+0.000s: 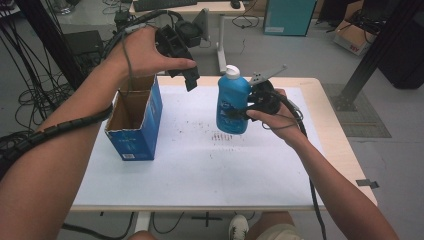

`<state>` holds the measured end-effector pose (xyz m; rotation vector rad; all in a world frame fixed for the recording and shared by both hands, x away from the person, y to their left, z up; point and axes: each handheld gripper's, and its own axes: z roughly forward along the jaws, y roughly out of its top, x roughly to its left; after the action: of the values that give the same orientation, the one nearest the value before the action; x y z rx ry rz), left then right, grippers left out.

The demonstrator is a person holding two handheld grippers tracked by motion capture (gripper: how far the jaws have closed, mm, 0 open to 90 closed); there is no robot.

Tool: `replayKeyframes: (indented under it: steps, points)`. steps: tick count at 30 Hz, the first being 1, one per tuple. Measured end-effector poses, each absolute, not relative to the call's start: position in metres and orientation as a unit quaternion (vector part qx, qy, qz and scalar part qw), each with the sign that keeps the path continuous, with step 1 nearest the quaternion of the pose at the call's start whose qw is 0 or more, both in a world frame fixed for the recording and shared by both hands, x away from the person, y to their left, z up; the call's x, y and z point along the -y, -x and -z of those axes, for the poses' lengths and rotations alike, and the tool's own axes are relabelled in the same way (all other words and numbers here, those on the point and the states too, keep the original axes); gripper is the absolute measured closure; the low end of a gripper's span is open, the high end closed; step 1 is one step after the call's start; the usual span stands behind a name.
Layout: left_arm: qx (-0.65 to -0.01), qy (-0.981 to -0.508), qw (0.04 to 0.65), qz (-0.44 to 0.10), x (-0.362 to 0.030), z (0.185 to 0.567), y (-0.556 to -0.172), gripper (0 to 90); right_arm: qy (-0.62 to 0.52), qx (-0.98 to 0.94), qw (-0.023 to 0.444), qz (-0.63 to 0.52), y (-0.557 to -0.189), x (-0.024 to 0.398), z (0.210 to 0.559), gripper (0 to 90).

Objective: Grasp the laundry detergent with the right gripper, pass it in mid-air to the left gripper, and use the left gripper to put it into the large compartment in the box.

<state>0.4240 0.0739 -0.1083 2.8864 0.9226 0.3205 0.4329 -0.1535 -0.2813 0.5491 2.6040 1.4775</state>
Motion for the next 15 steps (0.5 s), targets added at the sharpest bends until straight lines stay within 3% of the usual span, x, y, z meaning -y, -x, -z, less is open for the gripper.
replayKeyframes:
  steps: [15]
  points:
    - [-0.258,-0.959,0.05,-0.105,-0.071,0.106,-0.421,4.6,-0.109,-0.869,0.035,-0.482,-0.439,0.102,0.287,43.8]
